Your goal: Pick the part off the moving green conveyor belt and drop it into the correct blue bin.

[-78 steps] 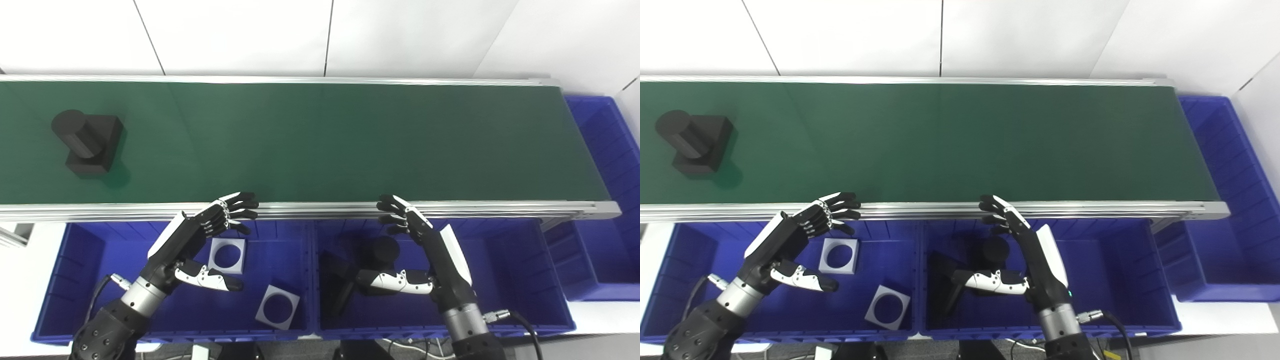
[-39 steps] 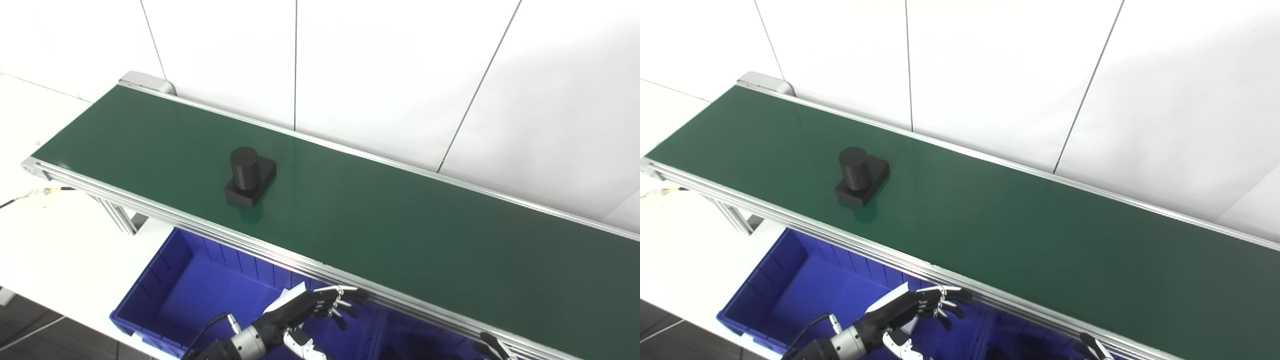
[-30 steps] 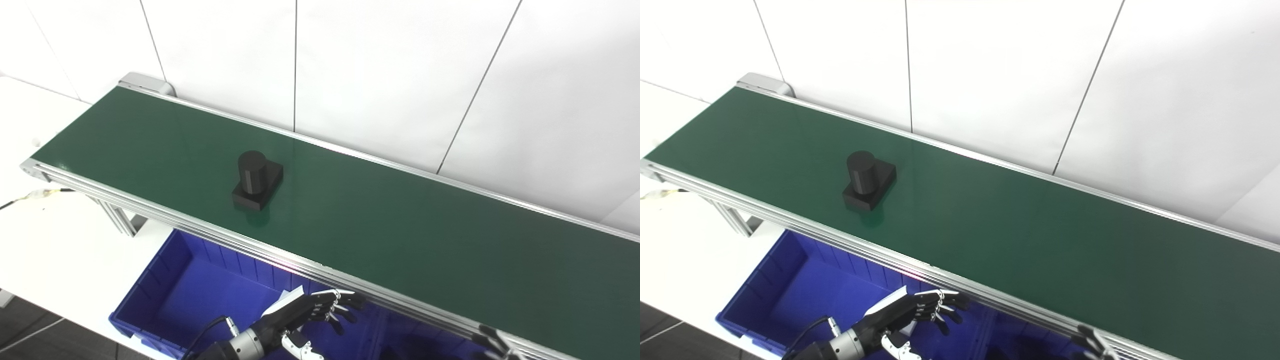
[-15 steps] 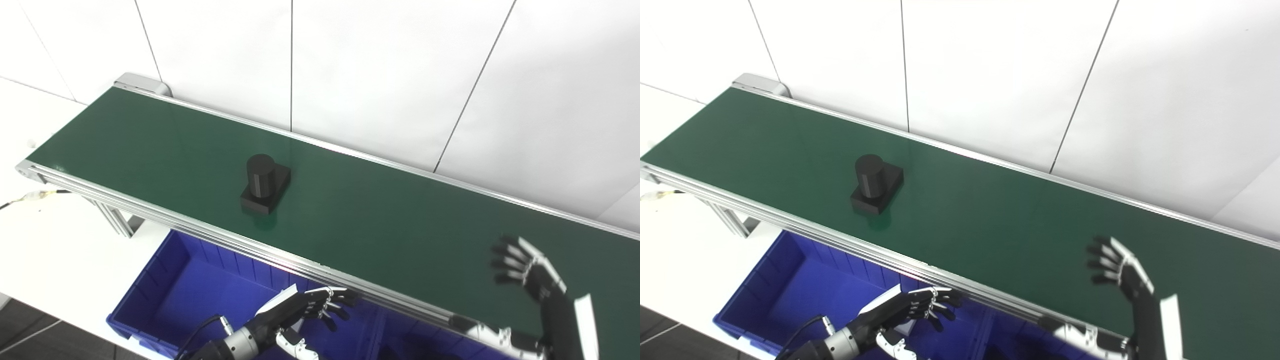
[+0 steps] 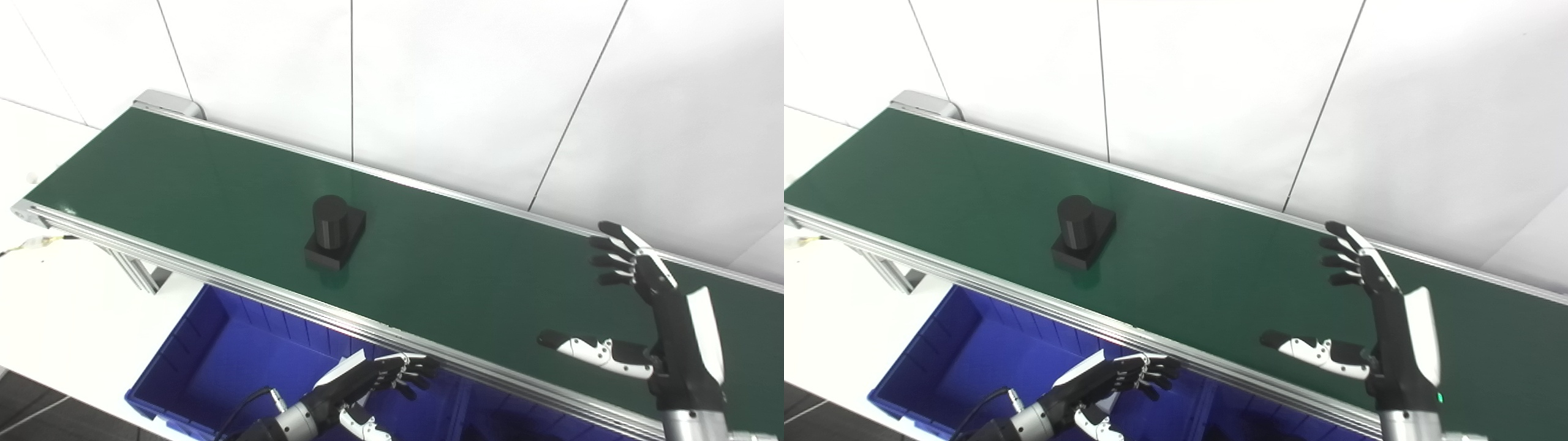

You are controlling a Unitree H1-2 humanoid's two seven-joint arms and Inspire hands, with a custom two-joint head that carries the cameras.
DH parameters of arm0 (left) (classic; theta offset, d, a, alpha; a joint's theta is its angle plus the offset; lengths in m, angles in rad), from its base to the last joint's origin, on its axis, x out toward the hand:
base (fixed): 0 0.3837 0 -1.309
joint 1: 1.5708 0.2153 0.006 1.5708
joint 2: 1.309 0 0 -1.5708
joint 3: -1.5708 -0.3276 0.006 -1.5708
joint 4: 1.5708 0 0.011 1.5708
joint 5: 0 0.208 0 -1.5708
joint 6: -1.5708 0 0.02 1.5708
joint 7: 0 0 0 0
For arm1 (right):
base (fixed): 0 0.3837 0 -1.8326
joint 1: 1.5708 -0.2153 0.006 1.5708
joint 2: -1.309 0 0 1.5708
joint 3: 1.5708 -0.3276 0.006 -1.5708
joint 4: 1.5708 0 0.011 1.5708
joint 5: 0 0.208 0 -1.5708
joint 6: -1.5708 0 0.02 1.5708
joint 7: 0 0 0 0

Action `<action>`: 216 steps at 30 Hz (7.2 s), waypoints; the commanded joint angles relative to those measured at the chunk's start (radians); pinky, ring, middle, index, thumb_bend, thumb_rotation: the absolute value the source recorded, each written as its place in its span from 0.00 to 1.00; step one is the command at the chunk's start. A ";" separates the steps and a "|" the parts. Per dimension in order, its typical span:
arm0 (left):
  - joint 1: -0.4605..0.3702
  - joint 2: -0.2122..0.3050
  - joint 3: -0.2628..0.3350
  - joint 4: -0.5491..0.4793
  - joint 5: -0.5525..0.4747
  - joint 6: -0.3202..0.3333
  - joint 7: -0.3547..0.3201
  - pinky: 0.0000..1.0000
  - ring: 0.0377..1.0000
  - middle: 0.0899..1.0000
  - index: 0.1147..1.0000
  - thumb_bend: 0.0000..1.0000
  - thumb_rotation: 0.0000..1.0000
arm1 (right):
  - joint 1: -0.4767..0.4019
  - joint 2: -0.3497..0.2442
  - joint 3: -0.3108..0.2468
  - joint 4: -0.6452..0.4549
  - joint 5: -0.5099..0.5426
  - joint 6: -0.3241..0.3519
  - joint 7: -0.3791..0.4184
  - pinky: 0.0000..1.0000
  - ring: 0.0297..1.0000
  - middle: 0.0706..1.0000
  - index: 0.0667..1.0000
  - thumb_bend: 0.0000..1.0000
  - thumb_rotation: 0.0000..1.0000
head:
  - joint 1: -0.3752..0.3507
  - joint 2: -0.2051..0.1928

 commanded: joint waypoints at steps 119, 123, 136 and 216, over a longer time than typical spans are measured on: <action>0.003 -0.015 0.216 -0.119 -0.097 -0.036 -0.252 0.61 0.72 0.80 0.81 0.99 0.24 | -0.151 0.144 0.209 0.192 -0.177 0.199 -0.208 0.34 0.37 0.43 0.50 0.51 0.00 | -0.369 0.253; 0.001 -0.009 0.208 -0.134 -0.098 -0.035 -0.243 0.61 0.71 0.79 0.81 1.00 0.25 | -0.069 0.112 0.183 0.095 -0.195 0.191 -0.192 0.42 0.42 0.47 0.45 0.51 0.00 | -0.366 0.288; 0.000 0.022 0.183 -0.174 -0.137 -0.029 -0.234 0.60 0.74 0.80 0.82 1.00 0.26 | 0.222 0.008 0.067 -0.093 -0.183 0.186 -0.139 0.26 0.34 0.42 0.51 0.51 0.00 | -0.383 0.370; -0.018 0.086 0.151 -0.208 -0.184 0.043 -0.199 0.62 0.76 0.81 0.83 0.99 0.27 | 0.420 0.029 0.125 0.085 0.058 -0.120 -0.088 0.69 0.79 0.85 0.93 0.90 0.35 | -0.277 0.421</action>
